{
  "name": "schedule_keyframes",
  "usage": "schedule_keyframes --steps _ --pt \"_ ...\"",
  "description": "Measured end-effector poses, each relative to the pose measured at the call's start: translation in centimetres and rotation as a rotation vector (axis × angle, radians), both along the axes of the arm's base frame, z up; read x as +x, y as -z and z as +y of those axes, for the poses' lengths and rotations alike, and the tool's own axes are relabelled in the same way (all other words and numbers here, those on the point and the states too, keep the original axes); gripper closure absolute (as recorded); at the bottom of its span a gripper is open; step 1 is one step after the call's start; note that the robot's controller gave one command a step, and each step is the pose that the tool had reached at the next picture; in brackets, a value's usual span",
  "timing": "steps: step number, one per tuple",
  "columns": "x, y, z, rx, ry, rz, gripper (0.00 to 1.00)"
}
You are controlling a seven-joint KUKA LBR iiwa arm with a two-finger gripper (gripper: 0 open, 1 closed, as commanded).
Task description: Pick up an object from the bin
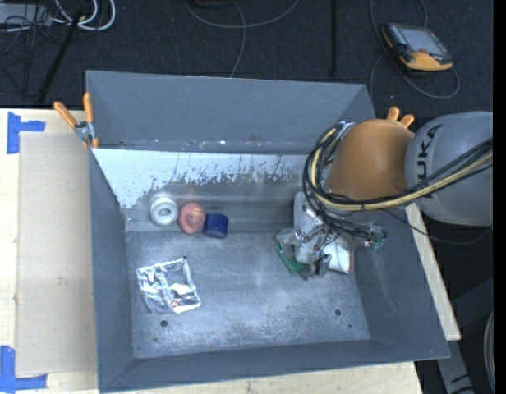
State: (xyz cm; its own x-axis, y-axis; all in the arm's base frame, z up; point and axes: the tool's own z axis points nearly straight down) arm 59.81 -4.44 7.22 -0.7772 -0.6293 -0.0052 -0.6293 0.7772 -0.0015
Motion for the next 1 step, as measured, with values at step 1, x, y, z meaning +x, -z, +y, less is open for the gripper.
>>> schedule_keyframes --steps 1 --pt "-4.44 -17.78 -0.87 -0.003 -0.084 -0.003 1.0"
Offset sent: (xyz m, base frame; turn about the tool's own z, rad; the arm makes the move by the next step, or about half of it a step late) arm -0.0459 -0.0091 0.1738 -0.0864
